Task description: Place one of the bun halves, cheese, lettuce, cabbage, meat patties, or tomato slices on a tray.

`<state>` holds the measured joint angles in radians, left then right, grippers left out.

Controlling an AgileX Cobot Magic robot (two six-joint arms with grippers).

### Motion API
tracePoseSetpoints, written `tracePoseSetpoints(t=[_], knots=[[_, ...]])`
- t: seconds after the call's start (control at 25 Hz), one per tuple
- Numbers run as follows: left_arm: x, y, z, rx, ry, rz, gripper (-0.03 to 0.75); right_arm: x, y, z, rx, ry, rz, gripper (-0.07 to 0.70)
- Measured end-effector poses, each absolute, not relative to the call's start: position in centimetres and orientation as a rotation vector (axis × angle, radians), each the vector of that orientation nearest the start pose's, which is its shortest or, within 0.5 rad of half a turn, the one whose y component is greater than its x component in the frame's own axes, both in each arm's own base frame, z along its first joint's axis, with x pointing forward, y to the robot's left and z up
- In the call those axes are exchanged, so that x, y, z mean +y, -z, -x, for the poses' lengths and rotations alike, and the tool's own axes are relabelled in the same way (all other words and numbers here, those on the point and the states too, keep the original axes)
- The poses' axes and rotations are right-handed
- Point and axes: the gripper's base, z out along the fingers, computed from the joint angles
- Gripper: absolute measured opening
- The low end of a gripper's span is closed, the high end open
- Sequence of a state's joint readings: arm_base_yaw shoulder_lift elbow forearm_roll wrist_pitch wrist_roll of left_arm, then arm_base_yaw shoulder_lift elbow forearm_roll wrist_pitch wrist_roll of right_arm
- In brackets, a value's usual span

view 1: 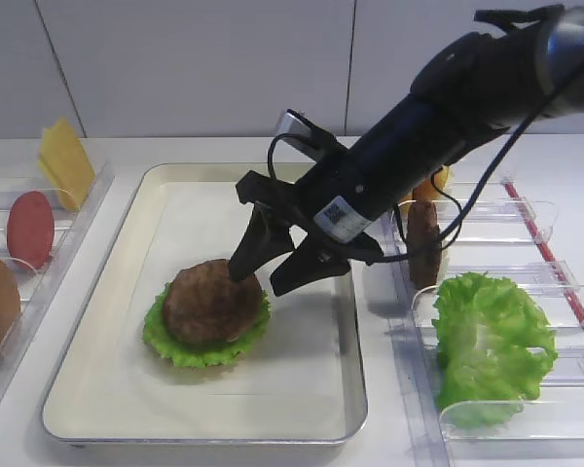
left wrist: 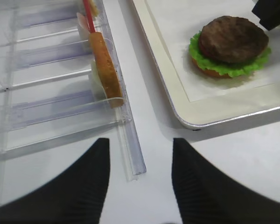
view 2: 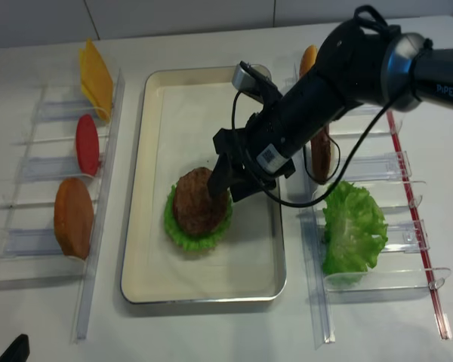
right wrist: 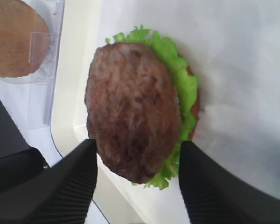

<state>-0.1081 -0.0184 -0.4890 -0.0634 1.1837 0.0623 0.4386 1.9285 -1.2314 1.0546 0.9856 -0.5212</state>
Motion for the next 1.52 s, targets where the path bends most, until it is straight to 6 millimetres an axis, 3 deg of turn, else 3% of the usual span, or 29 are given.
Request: tracePoseSetpoints(t=[0.52,0.72,1.04,1.36,1.52], knots=[[-0.4,-26.5,1.3,2.151,0.104,-0.192,0.293,21.6,-23.9,-32.6,2.948,-1.058,0.603,0.417],[-0.4,-26.5,1.3,2.151,0.104,-0.192,0.293,21.2,-25.7,-31.6,2.961,-0.883,0.628,0.417],[-0.4,-26.5,1.3,2.151,0.104,-0.192,0.293,19.0,-33.3,-27.6,2.821,-0.596,0.607,0.417],[-0.4,-26.5,1.3,2.151,0.104,-0.192,0.293,14.1,-42.0,-21.1,2.533,-0.500,0.573,0.417],[-0.4,-26.5,1.3,2.151,0.104,-0.192,0.293,11.4,-44.2,-17.6,2.421,-0.434,0.560,0.417]])
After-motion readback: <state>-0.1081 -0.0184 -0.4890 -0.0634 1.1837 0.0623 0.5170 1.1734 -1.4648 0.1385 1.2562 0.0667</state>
